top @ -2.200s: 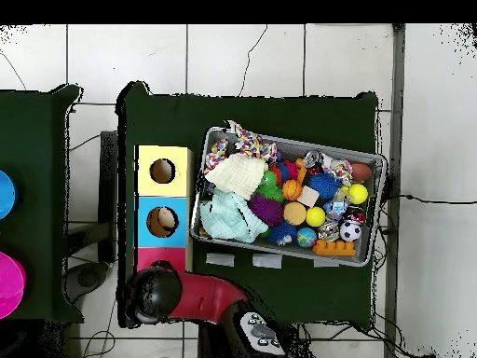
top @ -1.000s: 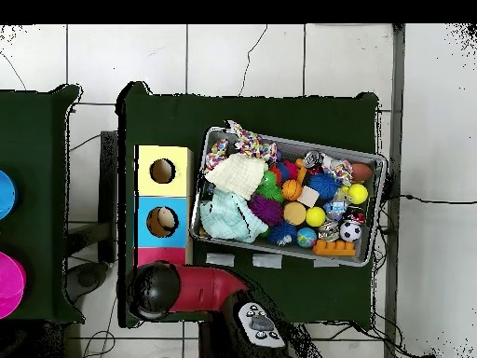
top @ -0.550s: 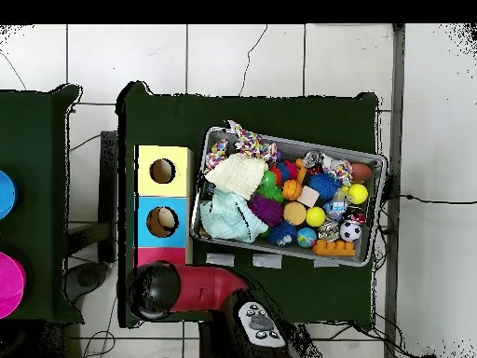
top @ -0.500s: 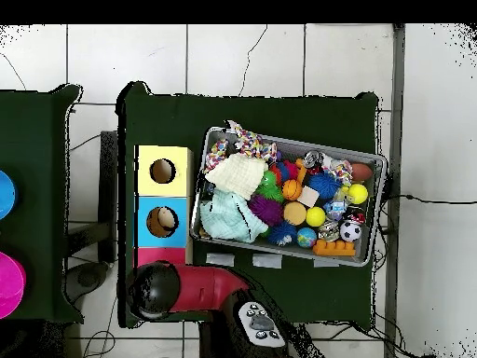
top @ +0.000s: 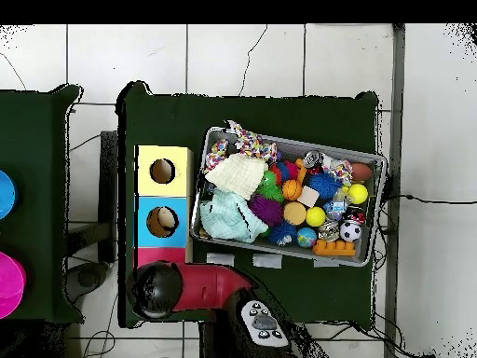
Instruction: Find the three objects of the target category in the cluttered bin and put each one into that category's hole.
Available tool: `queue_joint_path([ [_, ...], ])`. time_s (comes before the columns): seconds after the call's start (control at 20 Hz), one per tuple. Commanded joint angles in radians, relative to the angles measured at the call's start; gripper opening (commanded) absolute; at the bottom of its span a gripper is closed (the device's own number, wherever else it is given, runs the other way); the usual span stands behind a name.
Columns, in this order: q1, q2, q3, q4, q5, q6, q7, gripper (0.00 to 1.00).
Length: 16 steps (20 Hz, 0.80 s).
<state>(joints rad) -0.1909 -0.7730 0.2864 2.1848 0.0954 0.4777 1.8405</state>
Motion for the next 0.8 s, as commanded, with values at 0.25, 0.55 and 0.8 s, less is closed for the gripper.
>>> queue_joint_path([
  [0.25,-0.057,0.027,-0.071,-0.158,-0.069,-0.012,0.065,0.0],
  [0.55,-0.057,0.029,-0.067,-0.162,-0.07,-0.014,0.063,1.0],
  [0.8,-0.034,0.033,-0.095,-0.187,-0.077,0.031,0.088,1.0],
])
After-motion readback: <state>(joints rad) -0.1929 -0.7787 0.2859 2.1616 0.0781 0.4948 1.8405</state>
